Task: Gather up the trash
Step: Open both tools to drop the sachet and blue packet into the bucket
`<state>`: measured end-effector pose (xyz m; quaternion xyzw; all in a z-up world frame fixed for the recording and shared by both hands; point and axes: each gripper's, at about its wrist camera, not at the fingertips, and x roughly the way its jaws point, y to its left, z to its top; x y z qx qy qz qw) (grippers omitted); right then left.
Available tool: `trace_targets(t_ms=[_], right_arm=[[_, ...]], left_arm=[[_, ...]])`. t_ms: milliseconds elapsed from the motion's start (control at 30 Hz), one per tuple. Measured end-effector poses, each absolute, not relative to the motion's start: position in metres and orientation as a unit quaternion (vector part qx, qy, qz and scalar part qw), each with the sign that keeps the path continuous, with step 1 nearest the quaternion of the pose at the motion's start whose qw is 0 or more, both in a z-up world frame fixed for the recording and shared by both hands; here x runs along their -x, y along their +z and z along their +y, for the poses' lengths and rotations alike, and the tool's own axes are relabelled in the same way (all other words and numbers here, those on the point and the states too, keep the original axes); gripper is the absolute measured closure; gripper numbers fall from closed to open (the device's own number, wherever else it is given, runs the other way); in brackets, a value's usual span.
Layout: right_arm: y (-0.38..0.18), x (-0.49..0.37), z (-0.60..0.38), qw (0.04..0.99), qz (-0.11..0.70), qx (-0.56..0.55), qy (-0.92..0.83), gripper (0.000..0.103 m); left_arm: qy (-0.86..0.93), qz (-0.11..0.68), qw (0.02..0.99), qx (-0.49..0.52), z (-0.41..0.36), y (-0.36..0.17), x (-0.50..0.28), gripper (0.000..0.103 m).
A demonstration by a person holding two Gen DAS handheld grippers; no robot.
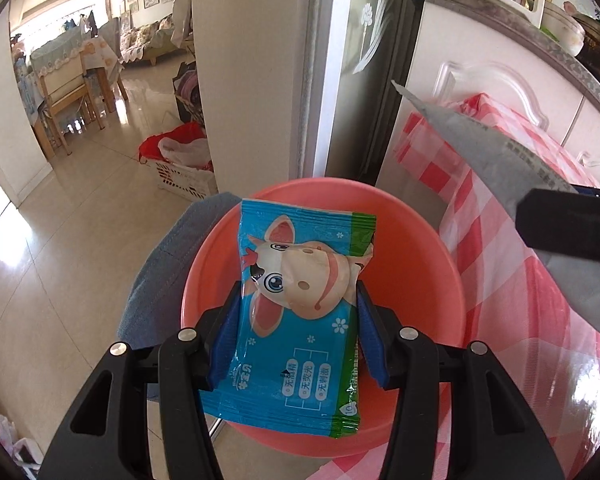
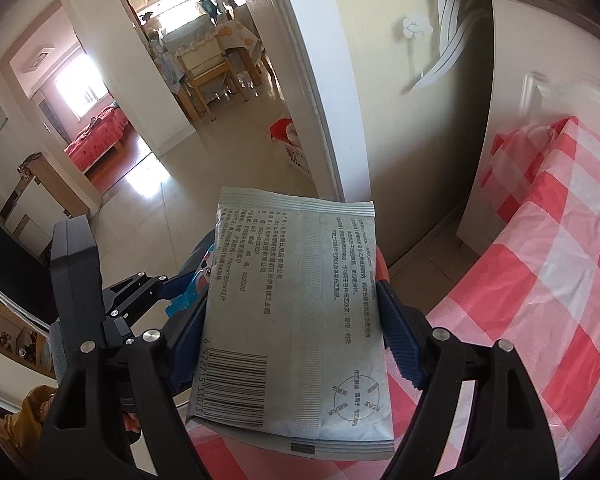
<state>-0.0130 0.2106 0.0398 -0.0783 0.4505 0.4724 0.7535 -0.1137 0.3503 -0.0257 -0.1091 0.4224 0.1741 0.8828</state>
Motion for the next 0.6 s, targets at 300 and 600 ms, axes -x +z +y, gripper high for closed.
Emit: trace_targets(t_ms=[300, 600], right_arm=[[0.027, 0.014, 0.224, 0.761, 0.449, 0.103, 0.456, 0.024], [0.017, 0.007, 0.221, 0.766, 0.454, 0.101, 0.445, 0.017]], left_arm=[[0.178, 0.437, 0.876, 0.104, 0.355, -0.036, 0.107, 0.049], [0.182, 0.446, 0.872, 0.085, 0.352, -0.042, 0.099, 0.049]])
